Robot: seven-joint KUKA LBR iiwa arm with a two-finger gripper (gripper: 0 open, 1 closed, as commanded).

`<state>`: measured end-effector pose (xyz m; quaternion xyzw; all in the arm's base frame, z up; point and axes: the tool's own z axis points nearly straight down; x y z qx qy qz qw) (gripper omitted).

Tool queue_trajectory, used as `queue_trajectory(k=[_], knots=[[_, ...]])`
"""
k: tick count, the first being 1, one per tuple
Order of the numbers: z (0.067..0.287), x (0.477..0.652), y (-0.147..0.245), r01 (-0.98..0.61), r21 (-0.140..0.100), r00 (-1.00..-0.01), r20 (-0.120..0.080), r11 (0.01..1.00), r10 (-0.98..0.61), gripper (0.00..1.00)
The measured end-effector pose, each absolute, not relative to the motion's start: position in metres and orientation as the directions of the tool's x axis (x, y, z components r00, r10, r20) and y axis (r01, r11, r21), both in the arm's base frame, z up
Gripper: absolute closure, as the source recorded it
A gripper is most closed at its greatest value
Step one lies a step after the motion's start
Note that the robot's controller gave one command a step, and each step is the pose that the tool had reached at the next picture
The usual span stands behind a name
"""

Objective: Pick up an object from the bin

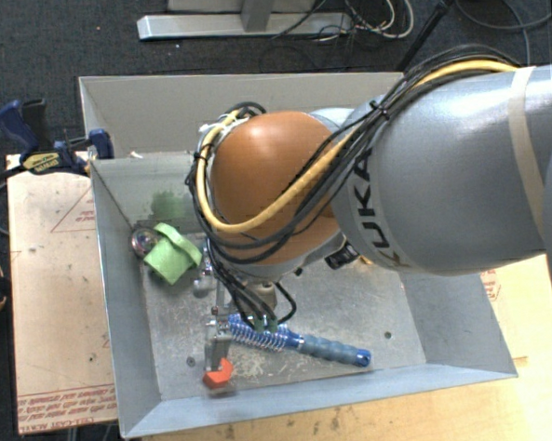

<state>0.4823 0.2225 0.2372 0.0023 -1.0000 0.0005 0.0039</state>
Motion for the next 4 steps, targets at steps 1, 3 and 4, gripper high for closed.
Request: queue_trajectory(k=[1,3,4], knots=[[0.104,0.507,0.144,-0.273,-0.001,-0.962,0.005,0.962,-0.273,0.00],[0.084,0.498,0.128,-0.430,0.002,-0.903,0.000,0.903,-0.430,1.00],[0.259,0.489,0.159,-0.441,0.000,-0.897,-0.010,0.897,-0.441,1.00]])
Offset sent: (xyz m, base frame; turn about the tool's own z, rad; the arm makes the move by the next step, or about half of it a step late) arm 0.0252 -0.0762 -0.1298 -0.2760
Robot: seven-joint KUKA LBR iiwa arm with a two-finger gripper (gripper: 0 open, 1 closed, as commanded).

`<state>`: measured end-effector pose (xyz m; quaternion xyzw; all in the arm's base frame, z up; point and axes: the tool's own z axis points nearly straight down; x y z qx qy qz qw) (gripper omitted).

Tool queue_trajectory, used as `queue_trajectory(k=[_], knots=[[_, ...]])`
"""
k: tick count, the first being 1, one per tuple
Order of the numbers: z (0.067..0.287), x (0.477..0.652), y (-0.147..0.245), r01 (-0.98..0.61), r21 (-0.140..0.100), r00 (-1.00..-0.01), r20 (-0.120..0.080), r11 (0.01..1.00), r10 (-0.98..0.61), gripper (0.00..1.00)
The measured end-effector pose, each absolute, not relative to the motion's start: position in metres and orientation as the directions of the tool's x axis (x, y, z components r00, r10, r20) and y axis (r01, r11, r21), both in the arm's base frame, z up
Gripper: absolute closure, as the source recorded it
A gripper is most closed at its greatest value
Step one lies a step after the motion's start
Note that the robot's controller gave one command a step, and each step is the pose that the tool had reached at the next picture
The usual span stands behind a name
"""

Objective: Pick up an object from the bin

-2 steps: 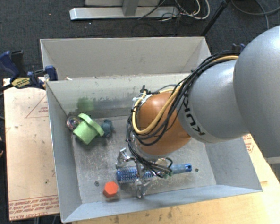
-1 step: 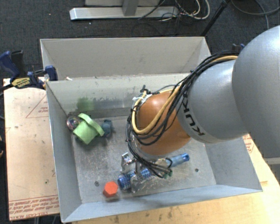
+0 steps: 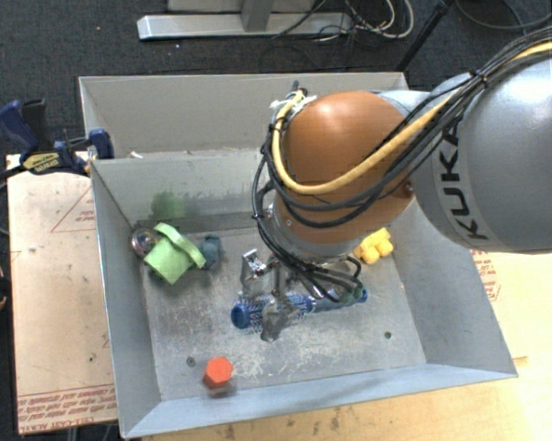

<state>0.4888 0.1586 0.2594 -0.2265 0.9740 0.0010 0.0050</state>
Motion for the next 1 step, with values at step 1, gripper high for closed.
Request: queue_trajectory(k=[1], knots=[[0.2520,0.4996,0.1499,-0.521,0.001,-0.854,-0.002,0.854,-0.521,1.00]])
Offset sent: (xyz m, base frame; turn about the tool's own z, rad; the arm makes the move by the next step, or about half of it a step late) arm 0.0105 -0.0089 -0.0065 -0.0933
